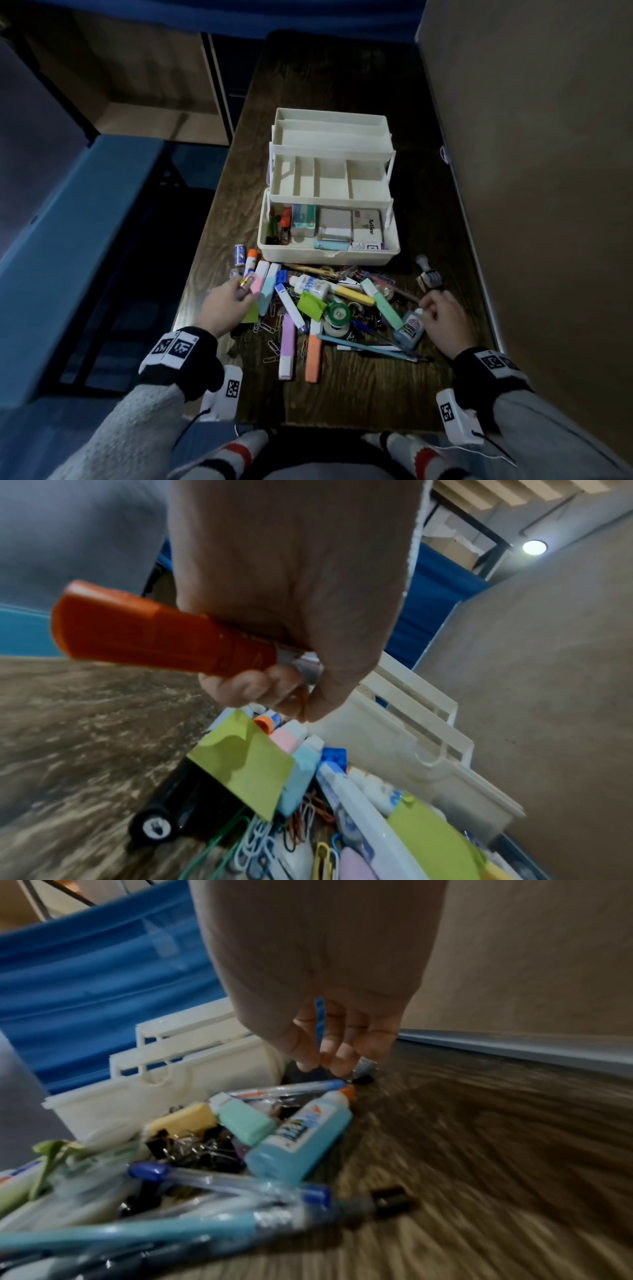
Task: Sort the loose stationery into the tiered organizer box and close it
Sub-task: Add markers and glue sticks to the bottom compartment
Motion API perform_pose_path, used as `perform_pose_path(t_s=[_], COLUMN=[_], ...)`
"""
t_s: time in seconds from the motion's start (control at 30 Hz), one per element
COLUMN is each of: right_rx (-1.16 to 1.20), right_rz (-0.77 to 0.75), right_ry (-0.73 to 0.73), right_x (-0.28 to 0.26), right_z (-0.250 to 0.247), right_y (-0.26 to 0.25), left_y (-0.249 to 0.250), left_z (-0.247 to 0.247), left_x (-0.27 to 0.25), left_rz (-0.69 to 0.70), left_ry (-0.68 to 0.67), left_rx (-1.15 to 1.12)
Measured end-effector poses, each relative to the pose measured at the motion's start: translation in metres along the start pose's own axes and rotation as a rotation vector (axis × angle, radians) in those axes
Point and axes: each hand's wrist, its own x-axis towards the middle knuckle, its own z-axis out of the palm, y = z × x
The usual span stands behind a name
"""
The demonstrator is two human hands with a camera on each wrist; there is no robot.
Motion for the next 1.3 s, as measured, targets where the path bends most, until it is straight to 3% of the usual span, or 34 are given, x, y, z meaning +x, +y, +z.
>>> perform_pose_path(t_s=[0.13, 0.73, 0.93, 1.0, 1.1, 1.3], right_rx=[-0.009, -0.031, -0.010, 0.001, 0.007, 0.018], right_rz=[0.014, -0.231, -0.264, -0.270, -0.301, -0.340], right_ry=[-0.015, -0.149, -0.133, -0.145, -0.168, -0.204], right_x=[-0.003, 0.003, 0.007, 0.008, 0.005, 0.001], right_z=[0.003, 0.020, 0.022, 0.022, 0.024, 0.027], right_y=[-0.001, -0.054, -0.067, -0.073, -0.081, -0.099], left_y=[-0.008, -0.053, -0.035, -0.026, -0.014, 0.013], left_z=[-0.008, -0.036, -0.020, -0.019, -0.017, -0.015], left_x=[0.006, -0.007, -0.001, 0.009, 0.026, 0.054], left_rz=[-0.036, -0.181, -0.005, -0.003, -0.090, -0.326], left_ry=[0.054, 0.113, 0.153, 0.168, 0.177, 0.032], left_rx=[-0.059, -0.135, -0.065, -0.024, 0.071, 0.200])
